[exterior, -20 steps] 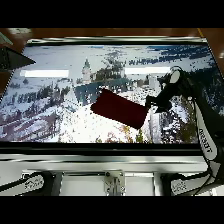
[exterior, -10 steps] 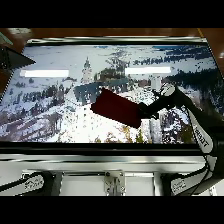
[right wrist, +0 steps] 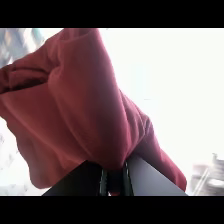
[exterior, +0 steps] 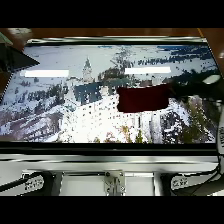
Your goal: Fold the shirts.
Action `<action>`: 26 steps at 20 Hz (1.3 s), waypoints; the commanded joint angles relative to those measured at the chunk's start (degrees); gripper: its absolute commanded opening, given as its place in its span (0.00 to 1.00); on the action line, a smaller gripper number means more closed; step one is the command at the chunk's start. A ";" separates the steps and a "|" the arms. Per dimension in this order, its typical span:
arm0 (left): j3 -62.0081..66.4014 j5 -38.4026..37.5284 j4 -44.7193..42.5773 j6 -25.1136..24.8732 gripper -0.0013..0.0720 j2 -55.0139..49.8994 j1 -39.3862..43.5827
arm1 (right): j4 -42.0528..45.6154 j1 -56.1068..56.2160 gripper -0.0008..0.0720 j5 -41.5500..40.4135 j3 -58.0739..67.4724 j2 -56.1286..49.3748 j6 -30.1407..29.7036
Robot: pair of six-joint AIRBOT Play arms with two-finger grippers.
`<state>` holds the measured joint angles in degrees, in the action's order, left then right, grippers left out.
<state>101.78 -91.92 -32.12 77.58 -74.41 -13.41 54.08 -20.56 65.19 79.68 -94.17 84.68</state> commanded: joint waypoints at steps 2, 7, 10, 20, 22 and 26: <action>-0.02 -0.07 -3.19 4.68 0.07 0.04 7.06 | 10.36 -20.70 0.10 9.44 1.31 3.72 0.61; -0.02 1.70 -7.19 6.62 0.07 0.02 17.66 | 17.18 -41.11 0.10 16.15 -1.38 7.21 0.20; -0.02 6.62 -7.19 6.69 0.07 0.02 22.82 | 15.15 -50.21 0.10 14.75 -10.86 11.41 0.24; -0.02 9.49 -7.19 4.48 0.07 0.04 26.16 | 24.72 -54.34 0.11 10.58 -36.15 23.63 2.60; -0.02 9.70 -7.19 4.09 0.07 0.02 26.16 | 28.85 -54.34 0.11 8.48 -37.44 26.25 5.51; -0.02 9.90 -7.41 3.48 0.07 0.02 26.16 | 29.55 -54.34 0.89 6.19 -36.83 31.30 5.03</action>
<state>101.78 -82.26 -39.31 81.80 -74.41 12.78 81.49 -74.83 73.23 43.29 -66.35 89.82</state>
